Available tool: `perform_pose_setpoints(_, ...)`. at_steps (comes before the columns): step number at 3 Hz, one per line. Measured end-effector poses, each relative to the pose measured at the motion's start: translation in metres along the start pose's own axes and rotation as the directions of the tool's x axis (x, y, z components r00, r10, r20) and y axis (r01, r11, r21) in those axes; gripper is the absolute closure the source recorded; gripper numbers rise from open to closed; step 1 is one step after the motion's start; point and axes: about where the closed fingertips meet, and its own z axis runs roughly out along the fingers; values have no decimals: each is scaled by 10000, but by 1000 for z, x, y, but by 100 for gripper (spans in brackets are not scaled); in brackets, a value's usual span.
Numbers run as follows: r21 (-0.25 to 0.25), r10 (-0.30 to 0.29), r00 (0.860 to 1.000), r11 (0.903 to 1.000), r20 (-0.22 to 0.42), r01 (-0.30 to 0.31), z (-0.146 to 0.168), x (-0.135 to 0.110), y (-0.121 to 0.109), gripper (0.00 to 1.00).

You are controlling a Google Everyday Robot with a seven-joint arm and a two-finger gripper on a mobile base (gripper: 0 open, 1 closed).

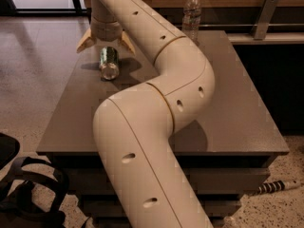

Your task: Place green can upright

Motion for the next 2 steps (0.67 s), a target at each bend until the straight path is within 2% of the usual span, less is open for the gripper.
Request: perform_pose_setpoints(2,279,182,9995,9995,-247,-175,-7,11,-6,0)
